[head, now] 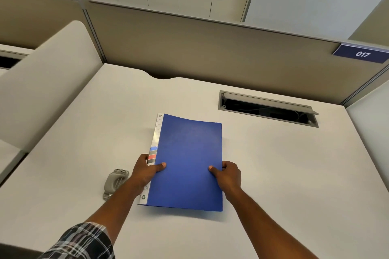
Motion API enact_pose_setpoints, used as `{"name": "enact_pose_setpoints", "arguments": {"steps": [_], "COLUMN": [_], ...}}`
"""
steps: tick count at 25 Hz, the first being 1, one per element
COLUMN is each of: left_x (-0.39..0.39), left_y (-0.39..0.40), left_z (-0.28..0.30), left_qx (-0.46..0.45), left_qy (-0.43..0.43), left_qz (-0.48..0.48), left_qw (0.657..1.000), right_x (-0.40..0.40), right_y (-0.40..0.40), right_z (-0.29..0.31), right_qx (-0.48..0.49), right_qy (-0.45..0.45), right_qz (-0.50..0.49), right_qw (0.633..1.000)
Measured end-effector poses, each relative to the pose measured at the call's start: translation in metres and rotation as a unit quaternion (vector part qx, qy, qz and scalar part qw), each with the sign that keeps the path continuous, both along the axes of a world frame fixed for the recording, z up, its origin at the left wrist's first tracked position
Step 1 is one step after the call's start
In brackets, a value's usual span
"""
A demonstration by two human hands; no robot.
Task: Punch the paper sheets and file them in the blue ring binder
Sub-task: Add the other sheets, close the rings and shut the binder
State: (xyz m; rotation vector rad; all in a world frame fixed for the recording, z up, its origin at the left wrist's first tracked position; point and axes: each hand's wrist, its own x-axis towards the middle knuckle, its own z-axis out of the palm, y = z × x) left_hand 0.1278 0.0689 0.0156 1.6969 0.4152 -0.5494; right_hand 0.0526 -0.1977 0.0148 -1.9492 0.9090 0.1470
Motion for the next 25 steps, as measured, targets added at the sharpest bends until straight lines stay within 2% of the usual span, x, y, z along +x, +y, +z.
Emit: {"name": "enact_pose_setpoints", "arguments": {"steps": [4, 10, 19, 25], "left_x": [0.038, 0.124, 0.244, 0.296], "left_y": [0.016, 0.049, 0.068, 0.065], "left_z": [0.001, 0.009, 0.006, -0.007], "left_qx": [0.055, 0.077, 0.201, 0.273], "left_qy": [-0.02, -0.046, -0.094, -0.125], "left_qz": [-0.001, -0.004, -0.055, -0.099], "left_qw": [0.998, 0.996, 0.973, 0.949], "right_x": [0.039, 0.119, 0.237, 0.281], "right_y": [0.028, 0.057, 0.074, 0.074], "right_z": [0.003, 0.005, 0.001, -0.018], "right_qx": [-0.062, -0.033, -0.014, -0.033], "right_qy": [0.0, 0.002, 0.0, 0.015], "right_qz": [0.022, 0.031, 0.014, 0.01], "right_qw": [0.998, 0.999, 1.0, 0.999]}}
